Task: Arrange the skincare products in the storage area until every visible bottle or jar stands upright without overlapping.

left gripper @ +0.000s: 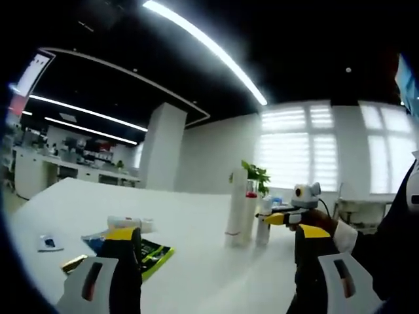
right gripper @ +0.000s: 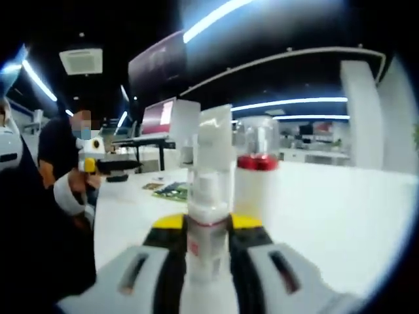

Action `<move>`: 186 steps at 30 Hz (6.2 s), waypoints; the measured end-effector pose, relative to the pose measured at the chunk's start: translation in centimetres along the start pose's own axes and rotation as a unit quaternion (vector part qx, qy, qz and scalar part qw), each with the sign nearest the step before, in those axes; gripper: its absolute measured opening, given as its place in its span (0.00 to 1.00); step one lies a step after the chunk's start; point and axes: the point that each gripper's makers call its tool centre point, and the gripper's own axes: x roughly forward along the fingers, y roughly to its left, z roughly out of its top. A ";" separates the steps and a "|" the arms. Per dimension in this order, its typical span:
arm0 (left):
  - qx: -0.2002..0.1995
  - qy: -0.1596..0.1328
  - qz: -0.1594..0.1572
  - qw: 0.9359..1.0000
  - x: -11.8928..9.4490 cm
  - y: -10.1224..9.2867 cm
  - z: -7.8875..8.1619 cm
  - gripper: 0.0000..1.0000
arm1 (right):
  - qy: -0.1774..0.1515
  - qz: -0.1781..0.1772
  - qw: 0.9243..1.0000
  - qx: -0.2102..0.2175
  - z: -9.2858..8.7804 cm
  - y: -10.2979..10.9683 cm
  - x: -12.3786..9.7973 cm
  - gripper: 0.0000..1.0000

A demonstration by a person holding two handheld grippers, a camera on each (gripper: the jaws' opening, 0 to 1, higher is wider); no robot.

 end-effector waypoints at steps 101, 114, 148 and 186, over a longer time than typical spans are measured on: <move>0.022 0.035 -0.006 0.999 -0.2 0.2 -1.1 0.99 | -0.060 -0.011 0.997 -0.037 5.4 0.5 -3.2 0.53; 0.048 0.050 0.005 0.998 -0.4 0.6 -1.3 0.99 | -0.089 -0.015 0.995 -0.051 7.9 1.8 -2.9 0.48; 0.085 0.096 0.045 0.991 -2.6 3.0 -1.9 0.99 | -0.027 0.021 0.983 -0.182 8.9 9.8 3.5 0.53; 0.116 0.124 0.079 0.982 -5.3 5.1 -1.8 0.99 | 0.220 0.007 0.951 -0.218 7.0 9.8 14.5 0.43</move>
